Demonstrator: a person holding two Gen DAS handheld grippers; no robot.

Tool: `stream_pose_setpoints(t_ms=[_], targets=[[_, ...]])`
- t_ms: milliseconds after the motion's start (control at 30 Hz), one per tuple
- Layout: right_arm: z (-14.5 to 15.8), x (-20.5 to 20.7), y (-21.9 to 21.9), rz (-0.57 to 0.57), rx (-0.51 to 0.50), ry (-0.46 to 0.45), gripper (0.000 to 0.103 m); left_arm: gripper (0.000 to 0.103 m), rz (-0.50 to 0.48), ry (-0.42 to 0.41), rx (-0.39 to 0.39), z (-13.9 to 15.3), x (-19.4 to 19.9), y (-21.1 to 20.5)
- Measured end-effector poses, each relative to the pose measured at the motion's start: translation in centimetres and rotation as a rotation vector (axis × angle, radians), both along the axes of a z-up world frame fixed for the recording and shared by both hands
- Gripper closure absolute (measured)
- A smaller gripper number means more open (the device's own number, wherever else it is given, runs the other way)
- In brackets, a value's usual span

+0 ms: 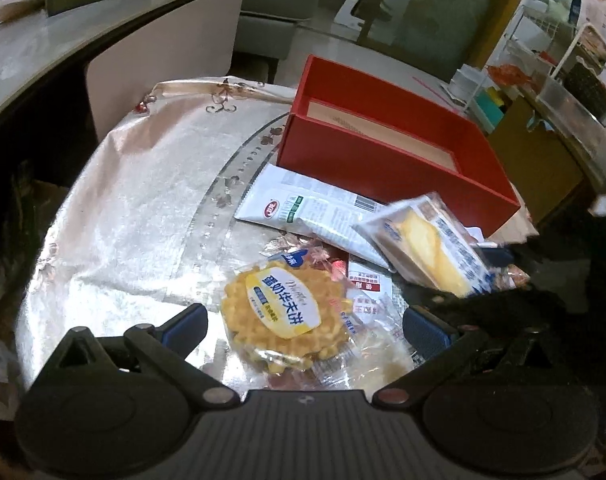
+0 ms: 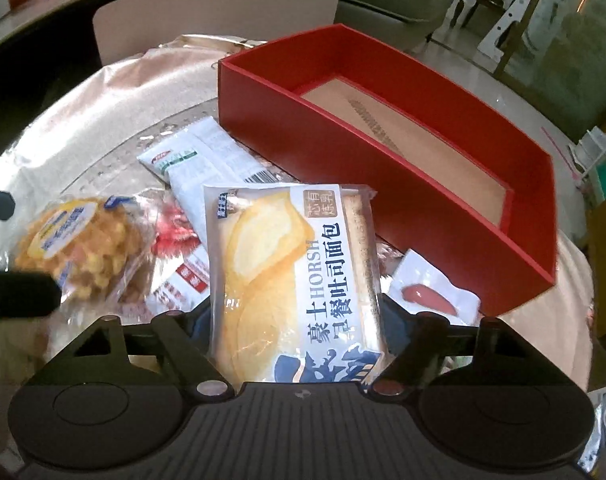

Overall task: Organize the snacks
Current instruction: 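Grasp the HORSH toast bag with the right tool while the left tool approaches the waffle bag, then grasp the yellow waffle bag with the left tool while the right tool lifts the toast bag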

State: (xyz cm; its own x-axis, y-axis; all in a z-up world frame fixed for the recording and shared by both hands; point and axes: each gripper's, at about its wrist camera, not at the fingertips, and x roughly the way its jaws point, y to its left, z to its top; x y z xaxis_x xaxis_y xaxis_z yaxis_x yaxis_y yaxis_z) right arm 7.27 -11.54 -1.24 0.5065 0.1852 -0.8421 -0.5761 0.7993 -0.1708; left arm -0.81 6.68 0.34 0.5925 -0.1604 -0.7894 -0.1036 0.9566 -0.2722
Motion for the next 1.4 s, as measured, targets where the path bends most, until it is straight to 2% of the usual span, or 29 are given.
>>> stream_pose_setpoints(t_ms=[200,300,400,467,567,667,700,800,867,1067,1333,1400], targets=[[1.4,-2.6,-3.8,-0.108,0.104,0.021,0.023,0.004,0.013,-0.009,-0.031,0.2,0.2,0.1],[2.2,-4.0,-5.6,-0.173,0.176,0.034,0.023,0.004,0.035,0.011,-0.085,-0.1,0.9,0.0],[1.8,-4.6,-6.5,-0.204,0.2,0.035,0.023,0.004,0.072,0.026,-0.112,-0.5,2.0,-0.7],[1.4,-4.4,-6.8,-0.217,0.203,0.047,0.023,0.004,0.084,0.045,-0.093,-0.8,2.9,-1.4],[0.9,-4.1,-7.2,-0.227,0.218,0.073,0.022,0.004,0.076,0.046,0.002,-1.2,3.4,-2.8],[0.9,-4.1,-7.1,-0.211,0.228,0.083,0.022,0.004,0.087,0.092,0.084,-2.1,3.4,-2.7],[0.9,-4.0,-6.9,-0.205,0.23,0.087,0.022,0.004,0.108,0.113,0.078,-2.3,3.3,-2.1],[1.1,-3.8,-6.5,-0.185,0.237,0.096,0.022,0.005,0.219,0.136,-0.012,-2.6,2.9,0.3],[1.2,-4.0,-6.1,-0.167,0.24,0.096,0.022,0.005,0.256,0.147,-0.032,-2.6,2.7,1.0],[1.4,-4.3,-5.7,-0.151,0.232,0.095,0.022,0.005,0.271,0.166,0.012,-3.1,1.6,0.5],[1.3,-4.6,-5.8,-0.145,0.233,0.107,0.022,0.005,0.246,0.198,0.128,-4.5,1.4,-0.5],[1.3,-4.5,-5.8,-0.147,0.233,0.11,0.022,0.012,0.219,0.209,0.163,-4.6,1.1,-0.8]])
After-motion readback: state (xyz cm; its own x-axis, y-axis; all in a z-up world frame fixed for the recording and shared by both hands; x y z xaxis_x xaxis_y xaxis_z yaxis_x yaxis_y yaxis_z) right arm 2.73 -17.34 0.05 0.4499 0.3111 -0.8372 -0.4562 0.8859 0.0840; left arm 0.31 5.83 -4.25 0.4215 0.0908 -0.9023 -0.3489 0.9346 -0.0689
